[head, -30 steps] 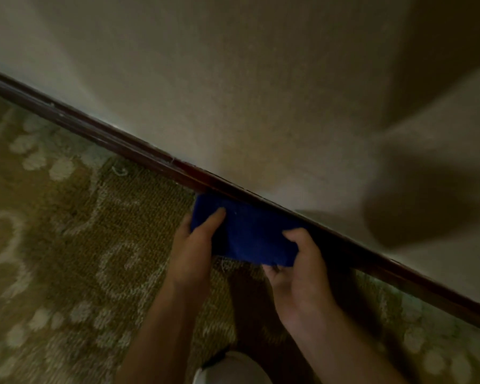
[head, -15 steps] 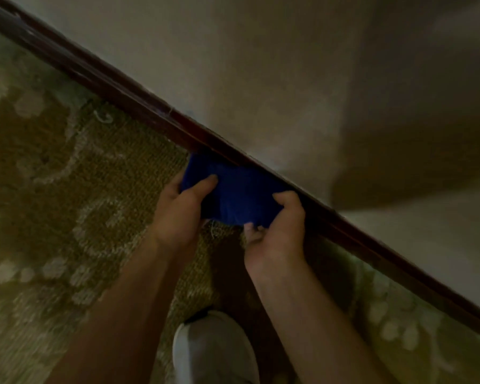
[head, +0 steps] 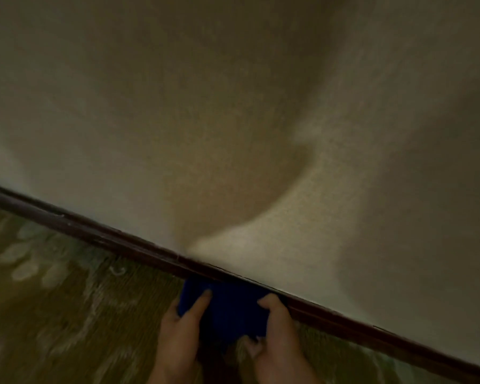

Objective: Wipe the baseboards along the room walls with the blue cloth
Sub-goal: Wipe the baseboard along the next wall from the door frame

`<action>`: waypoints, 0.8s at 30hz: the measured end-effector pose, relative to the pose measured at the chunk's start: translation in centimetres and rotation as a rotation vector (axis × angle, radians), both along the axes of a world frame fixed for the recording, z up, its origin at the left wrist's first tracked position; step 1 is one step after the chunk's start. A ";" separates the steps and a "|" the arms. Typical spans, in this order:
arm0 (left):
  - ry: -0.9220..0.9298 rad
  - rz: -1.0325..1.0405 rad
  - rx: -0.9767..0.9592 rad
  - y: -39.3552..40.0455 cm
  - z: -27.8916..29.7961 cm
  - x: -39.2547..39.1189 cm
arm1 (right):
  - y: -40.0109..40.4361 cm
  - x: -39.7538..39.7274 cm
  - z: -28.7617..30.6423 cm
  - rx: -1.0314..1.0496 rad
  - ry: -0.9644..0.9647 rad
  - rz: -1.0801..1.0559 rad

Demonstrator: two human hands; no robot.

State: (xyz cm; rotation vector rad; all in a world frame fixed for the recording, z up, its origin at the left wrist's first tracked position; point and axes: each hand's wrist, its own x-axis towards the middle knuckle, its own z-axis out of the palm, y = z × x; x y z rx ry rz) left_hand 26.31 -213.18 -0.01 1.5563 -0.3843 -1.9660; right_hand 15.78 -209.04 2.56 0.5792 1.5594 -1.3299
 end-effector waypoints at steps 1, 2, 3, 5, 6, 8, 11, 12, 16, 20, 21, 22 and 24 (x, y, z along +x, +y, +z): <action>0.020 0.006 0.014 0.0 0.3 0.1 | 0.0 0.0 0.0 0.014 0.007 -0.009; 0.035 0.006 0.029 0.0 0.8 0.2 | 0.0 -0.1 0.0 0.036 0.017 -0.003; 0.044 0.007 0.043 -0.1 1.1 0.4 | 0.0 -0.2 -0.1 0.051 0.018 0.007; 0.031 0.006 0.042 -0.4 1.3 1.0 | 0.1 -0.1 -0.2 0.036 0.014 0.022; 0.022 -0.004 0.023 -0.5 1.3 1.4 | 0.3 0.1 -0.1 0.032 0.022 0.032; 0.011 -0.040 -0.018 -0.6 1.1 2.0 | 0.5 0.5 0.1 0.022 0.055 0.031; 0.041 -0.068 -0.079 -0.5 1.5 2.9 | 0.7 1.1 0.5 -0.007 0.101 0.056; 0.048 -0.069 -0.091 -0.4 1.7 3.3 | 0.8 1.4 0.9 -0.012 0.119 0.068; 0.087 -0.096 -0.076 -0.1 3.5 5.8 | 1.0 2.9 3.6 -0.036 0.168 0.151; 0.099 -0.156 -0.082 -0.1 6.3 8.4 | 1.6 5.0 7.2 -0.033 0.261 0.235; 0.105 -0.166 -0.080 0.0 7.0 8.8 | 2.0 5.5 8.2 -0.040 0.282 0.248; 0.101 -0.176 -0.081 0.1 7.2 9.2 | 2.4 5.7 8.7 -0.051 0.288 0.250; 0.082 -0.188 -0.100 0.4 7.8 9.6 | 3.0 6.1 9.4 -0.061 0.288 0.237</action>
